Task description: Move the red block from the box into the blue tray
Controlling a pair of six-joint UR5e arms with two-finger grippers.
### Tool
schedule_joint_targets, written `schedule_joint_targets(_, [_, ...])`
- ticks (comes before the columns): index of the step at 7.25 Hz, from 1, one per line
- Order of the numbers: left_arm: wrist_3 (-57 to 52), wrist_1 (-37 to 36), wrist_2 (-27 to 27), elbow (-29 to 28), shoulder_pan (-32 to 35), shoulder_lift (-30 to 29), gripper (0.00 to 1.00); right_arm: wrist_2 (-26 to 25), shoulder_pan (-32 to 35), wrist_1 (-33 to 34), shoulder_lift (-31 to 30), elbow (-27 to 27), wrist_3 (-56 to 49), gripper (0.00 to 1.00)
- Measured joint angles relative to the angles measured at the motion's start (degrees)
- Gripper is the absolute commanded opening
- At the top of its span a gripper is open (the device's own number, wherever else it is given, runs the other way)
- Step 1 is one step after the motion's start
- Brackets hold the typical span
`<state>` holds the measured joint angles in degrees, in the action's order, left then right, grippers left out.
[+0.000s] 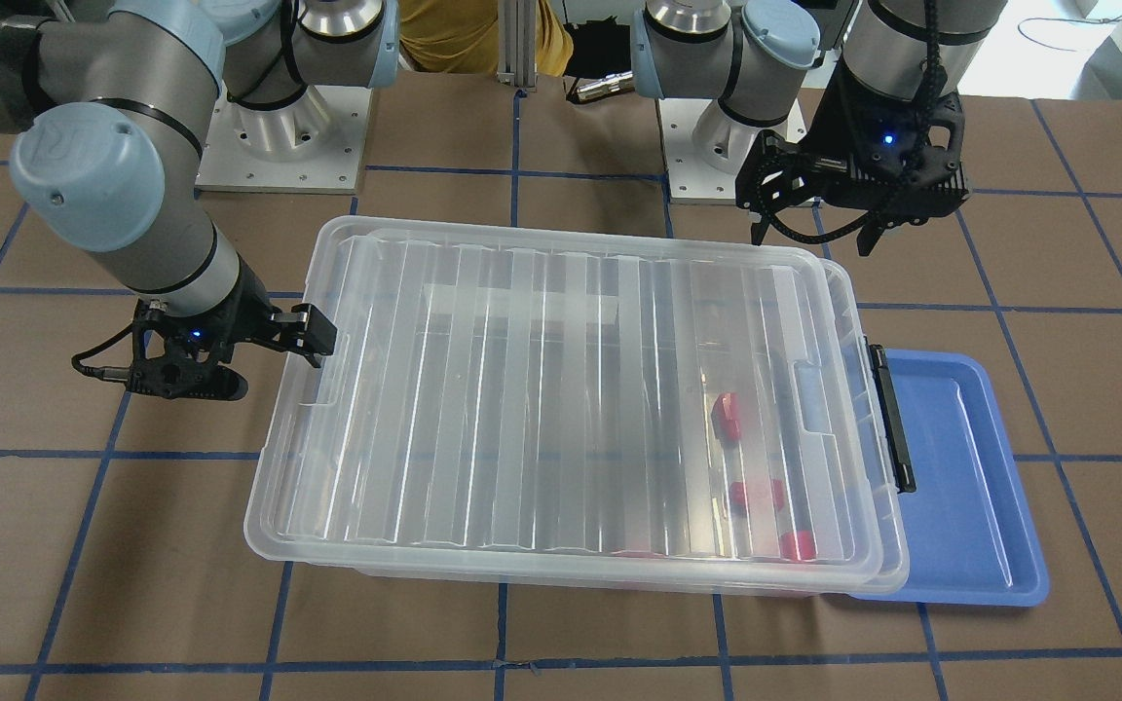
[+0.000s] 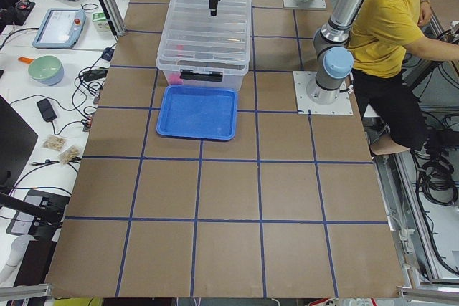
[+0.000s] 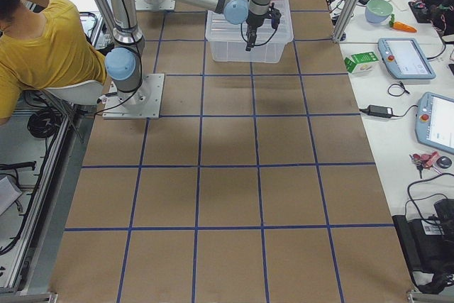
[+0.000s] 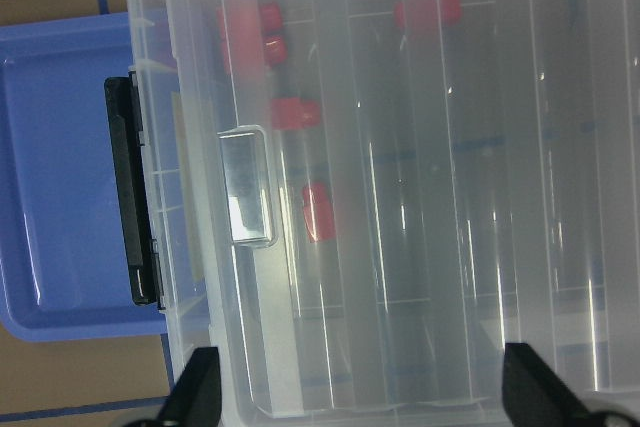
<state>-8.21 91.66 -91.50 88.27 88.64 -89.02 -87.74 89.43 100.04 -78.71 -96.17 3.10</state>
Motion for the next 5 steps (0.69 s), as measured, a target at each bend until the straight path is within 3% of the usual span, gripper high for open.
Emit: schedule_joint_targets(5, [3.4, 0.2, -0.1, 0.4, -0.4, -0.2, 1.0, -0.9, -0.6, 0.4, 0.5, -0.3, -2.5, 1.0])
